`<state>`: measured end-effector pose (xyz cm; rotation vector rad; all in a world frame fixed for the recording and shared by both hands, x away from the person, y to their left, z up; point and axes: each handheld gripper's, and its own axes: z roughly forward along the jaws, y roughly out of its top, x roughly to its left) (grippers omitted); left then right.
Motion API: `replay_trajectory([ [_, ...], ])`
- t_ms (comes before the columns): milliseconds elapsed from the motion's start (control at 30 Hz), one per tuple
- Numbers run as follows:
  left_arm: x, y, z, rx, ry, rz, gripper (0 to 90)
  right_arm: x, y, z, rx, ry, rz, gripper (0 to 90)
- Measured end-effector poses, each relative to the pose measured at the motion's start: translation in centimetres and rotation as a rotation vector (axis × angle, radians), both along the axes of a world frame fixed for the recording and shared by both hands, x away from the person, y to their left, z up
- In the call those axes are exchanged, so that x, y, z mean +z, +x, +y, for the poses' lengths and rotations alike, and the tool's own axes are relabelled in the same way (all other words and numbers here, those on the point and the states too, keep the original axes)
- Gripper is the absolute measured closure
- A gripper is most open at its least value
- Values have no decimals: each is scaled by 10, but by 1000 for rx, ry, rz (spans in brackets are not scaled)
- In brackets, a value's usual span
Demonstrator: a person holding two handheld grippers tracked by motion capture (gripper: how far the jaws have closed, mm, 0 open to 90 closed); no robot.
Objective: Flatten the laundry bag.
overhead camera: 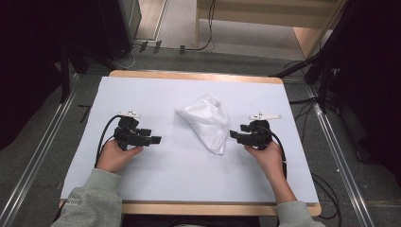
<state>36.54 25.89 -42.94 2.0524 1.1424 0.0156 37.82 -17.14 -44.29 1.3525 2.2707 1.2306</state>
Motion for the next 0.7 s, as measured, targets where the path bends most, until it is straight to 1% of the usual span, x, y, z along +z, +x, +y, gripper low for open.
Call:
replay_trajectory([
  [100,0,-3,2,-6,12,-5,333,0,2,1,8,-6,2,433],
  [167,0,-4,3,-3,12,-9,333,1,3,4,12,-12,5,430],
  [333,0,-12,9,1,25,-20,332,3,7,12,32,-22,-6,433],
  [467,0,-16,11,9,21,-26,333,4,12,16,42,-21,-3,442],
  [533,0,-20,15,16,31,-31,333,4,15,18,45,-20,-1,446],
  [567,0,-22,16,22,35,-31,333,4,16,19,45,-18,7,447],
  [700,0,-25,21,28,34,-28,333,4,21,22,46,-24,9,452],
])
